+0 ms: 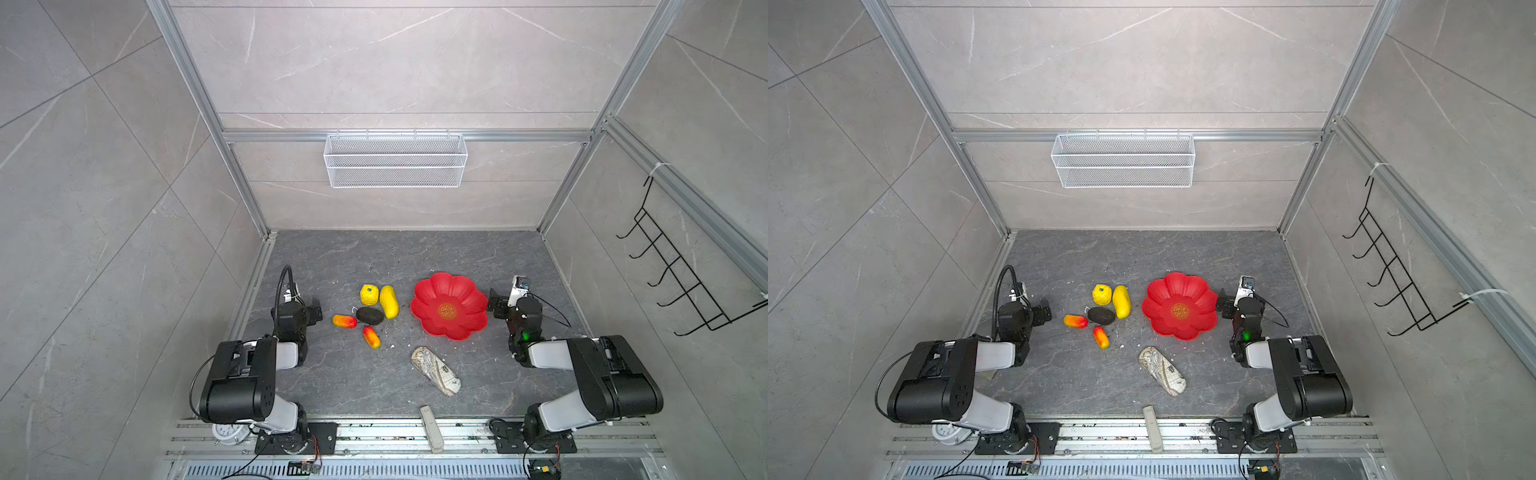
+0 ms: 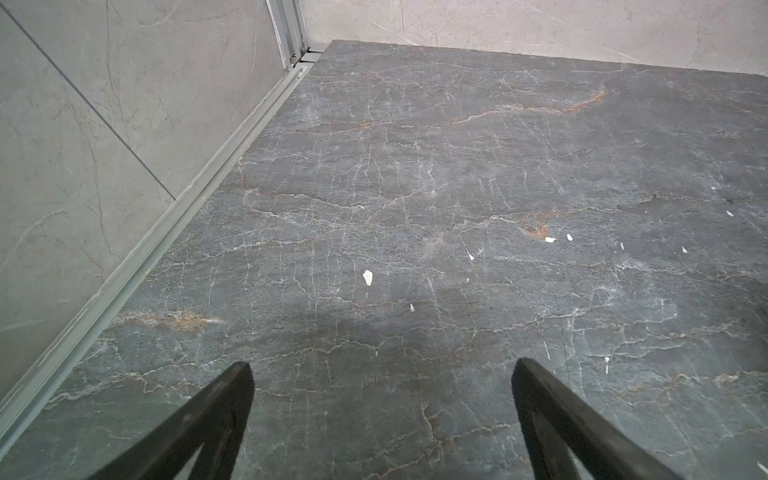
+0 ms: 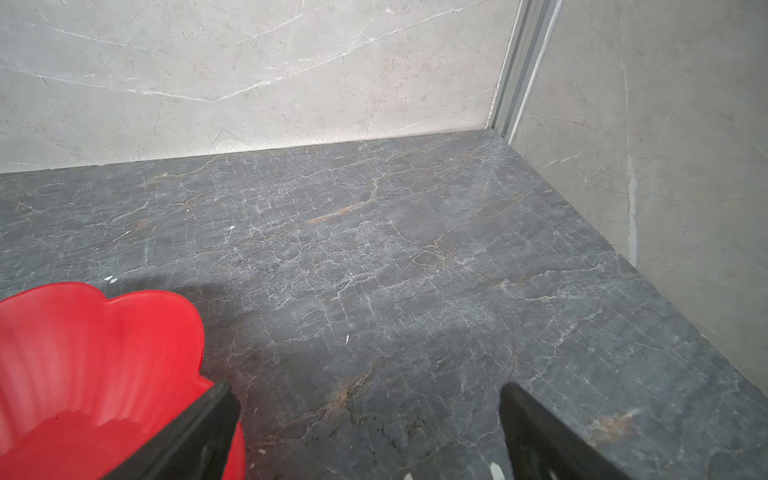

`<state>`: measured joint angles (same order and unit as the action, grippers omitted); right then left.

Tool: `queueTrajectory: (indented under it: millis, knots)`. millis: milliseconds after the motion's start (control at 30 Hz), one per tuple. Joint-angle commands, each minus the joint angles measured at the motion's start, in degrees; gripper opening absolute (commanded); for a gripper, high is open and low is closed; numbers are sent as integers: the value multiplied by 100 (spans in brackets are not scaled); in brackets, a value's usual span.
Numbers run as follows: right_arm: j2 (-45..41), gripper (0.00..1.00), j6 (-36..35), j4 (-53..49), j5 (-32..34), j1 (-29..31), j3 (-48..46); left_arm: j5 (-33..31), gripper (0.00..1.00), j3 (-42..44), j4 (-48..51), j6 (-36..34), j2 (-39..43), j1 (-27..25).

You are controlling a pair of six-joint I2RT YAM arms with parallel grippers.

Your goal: Place and organize the fake fruits in the fruit bowl

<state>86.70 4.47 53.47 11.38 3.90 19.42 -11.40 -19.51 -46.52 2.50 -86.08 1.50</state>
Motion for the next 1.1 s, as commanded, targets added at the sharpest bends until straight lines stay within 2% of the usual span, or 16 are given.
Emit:
queueTrajectory:
  millis: [0, 867, 933, 1000, 1067]
  knots:
    - [42, 100, -62, 119, 102, 27, -44, 68, 100, -86, -262, -70, 13, 14]
    - [49, 100, -60, 106, 102, 21, -43, 68, 100, -84, -268, -70, 15, 16]
    - [-222, 100, -48, -126, 303, 40, 38, -208, 100, -105, -237, -79, 186, -38]
    - [-1131, 100, -9, -1529, 557, 87, 407, -331, 100, -570, 1267, -50, 861, -151]
    - [-1971, 100, 58, -2203, 553, 120, 666, -465, 100, -1149, 2726, 283, 1480, -250]
